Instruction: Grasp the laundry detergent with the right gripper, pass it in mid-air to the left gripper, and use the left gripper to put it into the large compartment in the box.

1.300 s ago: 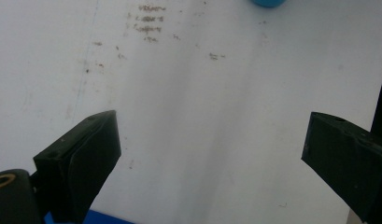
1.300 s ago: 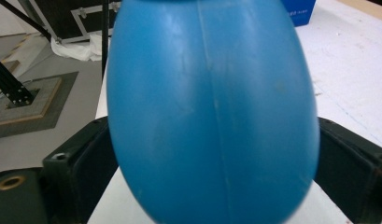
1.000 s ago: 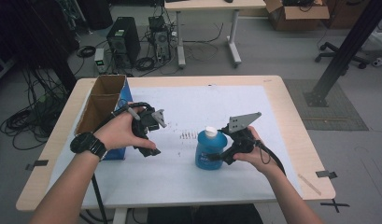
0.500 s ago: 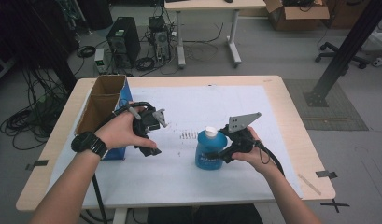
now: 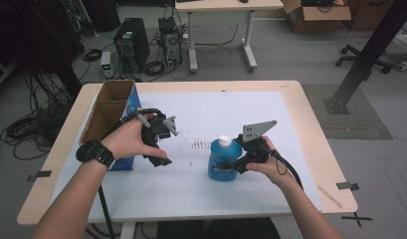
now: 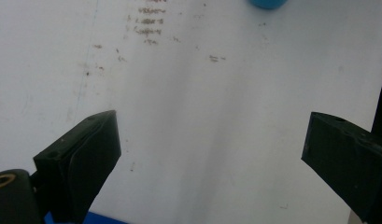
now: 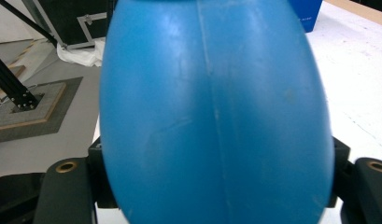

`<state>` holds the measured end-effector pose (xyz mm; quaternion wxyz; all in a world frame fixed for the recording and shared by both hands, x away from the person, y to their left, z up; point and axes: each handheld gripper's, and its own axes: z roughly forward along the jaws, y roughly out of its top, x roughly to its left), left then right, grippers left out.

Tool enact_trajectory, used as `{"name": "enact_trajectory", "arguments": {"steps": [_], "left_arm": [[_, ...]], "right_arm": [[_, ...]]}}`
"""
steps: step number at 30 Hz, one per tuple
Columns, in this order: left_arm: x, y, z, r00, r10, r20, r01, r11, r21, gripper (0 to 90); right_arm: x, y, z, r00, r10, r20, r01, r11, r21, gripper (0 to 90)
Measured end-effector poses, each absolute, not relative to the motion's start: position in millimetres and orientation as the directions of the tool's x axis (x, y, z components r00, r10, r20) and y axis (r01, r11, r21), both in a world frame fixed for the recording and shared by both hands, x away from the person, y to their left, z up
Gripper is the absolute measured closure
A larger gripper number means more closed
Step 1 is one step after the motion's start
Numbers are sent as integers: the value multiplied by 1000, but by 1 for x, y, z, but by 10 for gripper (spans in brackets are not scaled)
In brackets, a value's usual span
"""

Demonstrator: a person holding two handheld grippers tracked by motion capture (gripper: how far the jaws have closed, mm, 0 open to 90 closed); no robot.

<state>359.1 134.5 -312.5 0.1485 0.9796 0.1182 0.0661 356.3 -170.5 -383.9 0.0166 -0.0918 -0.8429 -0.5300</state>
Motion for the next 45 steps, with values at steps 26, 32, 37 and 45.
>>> {"name": "enact_trajectory", "arguments": {"steps": [26, 32, 37, 45], "left_arm": [[359, 134, -309, 962, 254, 98, 213, -927, 308, 49], [358, 134, -305, 963, 251, 101, 209, -927, 312, 49], [357, 135, -299, 963, 249, 102, 205, -925, 320, 49], [354, 135, -287, 963, 248, 110, 199, -921, 334, 48]], "right_arm": [[356, -171, -386, -988, 117, 98, 140, 430, 892, 422], [360, -172, -381, -987, 122, 100, 143, 422, 895, 426], [364, -171, -359, -991, 100, 84, 118, 417, 901, 427], [374, -160, -320, -997, 59, 57, 78, 455, 887, 427]]}}
